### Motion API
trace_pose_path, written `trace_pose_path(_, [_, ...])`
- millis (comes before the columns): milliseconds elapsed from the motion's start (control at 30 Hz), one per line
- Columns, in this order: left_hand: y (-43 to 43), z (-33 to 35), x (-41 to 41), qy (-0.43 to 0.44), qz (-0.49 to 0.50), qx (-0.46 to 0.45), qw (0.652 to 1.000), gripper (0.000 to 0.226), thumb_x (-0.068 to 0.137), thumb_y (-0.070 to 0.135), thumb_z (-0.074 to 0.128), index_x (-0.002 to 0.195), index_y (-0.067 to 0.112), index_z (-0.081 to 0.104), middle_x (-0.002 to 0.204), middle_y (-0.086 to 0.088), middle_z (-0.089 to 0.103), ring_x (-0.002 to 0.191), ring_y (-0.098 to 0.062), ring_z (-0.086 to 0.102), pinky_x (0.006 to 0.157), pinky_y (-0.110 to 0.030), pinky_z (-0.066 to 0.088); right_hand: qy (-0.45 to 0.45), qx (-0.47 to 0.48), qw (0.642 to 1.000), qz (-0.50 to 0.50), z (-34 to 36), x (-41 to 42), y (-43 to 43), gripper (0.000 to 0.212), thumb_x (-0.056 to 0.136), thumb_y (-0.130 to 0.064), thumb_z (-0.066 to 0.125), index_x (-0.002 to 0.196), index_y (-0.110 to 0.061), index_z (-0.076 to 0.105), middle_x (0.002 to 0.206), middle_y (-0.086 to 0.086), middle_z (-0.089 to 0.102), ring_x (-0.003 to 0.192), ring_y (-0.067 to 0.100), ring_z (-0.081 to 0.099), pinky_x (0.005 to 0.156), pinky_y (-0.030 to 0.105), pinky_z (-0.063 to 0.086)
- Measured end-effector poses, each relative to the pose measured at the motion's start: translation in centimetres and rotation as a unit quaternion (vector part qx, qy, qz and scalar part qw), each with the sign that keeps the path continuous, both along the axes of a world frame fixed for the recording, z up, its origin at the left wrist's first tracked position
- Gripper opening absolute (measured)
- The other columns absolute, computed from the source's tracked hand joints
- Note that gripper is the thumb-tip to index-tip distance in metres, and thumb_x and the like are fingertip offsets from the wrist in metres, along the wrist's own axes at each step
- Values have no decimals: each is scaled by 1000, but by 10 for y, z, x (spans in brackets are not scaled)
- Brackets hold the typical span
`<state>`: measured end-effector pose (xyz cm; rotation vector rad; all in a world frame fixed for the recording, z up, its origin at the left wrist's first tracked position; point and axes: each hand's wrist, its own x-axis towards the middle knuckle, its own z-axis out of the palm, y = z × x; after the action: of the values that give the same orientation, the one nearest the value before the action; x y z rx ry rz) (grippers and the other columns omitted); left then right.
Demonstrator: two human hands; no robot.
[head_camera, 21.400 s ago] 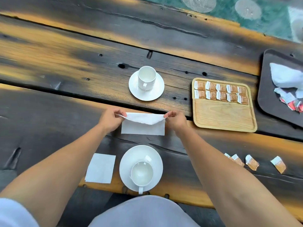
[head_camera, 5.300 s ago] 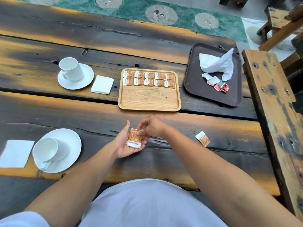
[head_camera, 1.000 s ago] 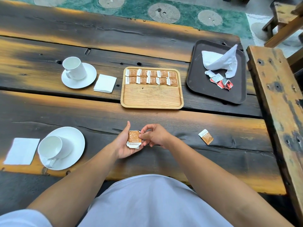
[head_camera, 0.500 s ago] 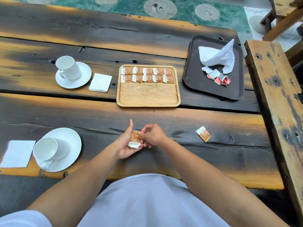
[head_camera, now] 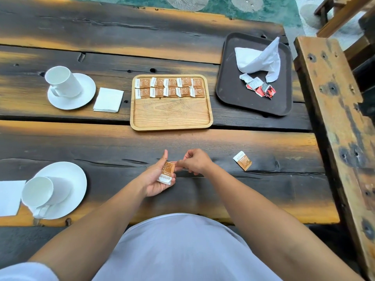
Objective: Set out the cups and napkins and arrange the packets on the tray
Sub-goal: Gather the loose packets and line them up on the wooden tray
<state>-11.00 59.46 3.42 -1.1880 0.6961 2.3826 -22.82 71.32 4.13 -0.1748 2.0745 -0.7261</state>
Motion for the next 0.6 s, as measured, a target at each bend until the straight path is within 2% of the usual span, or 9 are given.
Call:
trace_pose_path(100, [6,-5,-10,-4,-14,-15,1000,69,72,61,65,115,8,56,91,-9,74,49,-14,58,49,-27,55,15,3,997,-80,-7,-19,19,22,84,-27,66,69,-18,52,71,11,66,53,21,55,46,25,44])
trace_pose_path(167, [11,-8,-17,-6,-19,-11,1000,70,71,61,66,115,7,56,92,-9,75,49,-14,58,50,-28,55,39,20,990,-135,-10,-36,38,24,87,-20,60,66,-17,49,74,14,65,57,26,57,49,30,46])
trace_pose_path(233, [15,-12,-23,-5,-24,-3,1000,68,71,60,67,112,8,57,91,-9,75,50,-15,59,51,-28,56,70,47,982,-169,-13,-52,61,26,86,-17,58,63,-17,47,78,16,64,69,29,60,63,38,49])
trace_pose_path(333, [22,-17,-33,-4,-38,5,999,65,71,60,66,108,8,58,90,-8,75,53,-16,62,53,-30,58,122,115,968,-184,-13,-70,95,23,85,-18,57,64,-19,49,93,16,71,94,33,66,87,37,53])
trace_pose_path(400, [26,-20,-39,-5,-48,5,999,64,71,60,66,107,9,59,91,-8,75,58,-17,64,56,-31,59,145,141,959,-198,-12,-77,112,15,85,-16,57,71,-20,53,103,15,72,106,32,64,90,35,52])
trace_pose_path(467, [30,-23,-44,-7,-55,6,998,63,71,60,66,107,9,59,91,-8,75,62,-19,67,58,-32,60,161,159,952,-207,-12,-82,126,8,84,-12,56,84,-20,58,108,14,69,108,33,62,83,32,50])
trace_pose_path(533, [32,-26,-48,-7,-64,6,998,63,72,60,65,108,9,59,91,-8,74,66,-20,68,58,-32,60,175,180,946,-206,-16,-84,137,17,86,-14,58,101,-18,62,119,15,62,113,35,58,84,35,47])
trace_pose_path(600, [32,-27,-51,-5,-71,4,997,64,73,61,65,110,9,60,94,-9,74,70,-20,70,60,-33,60,173,207,941,-204,-21,-82,144,32,89,-22,62,120,-18,60,131,15,51,122,37,51,94,39,44])
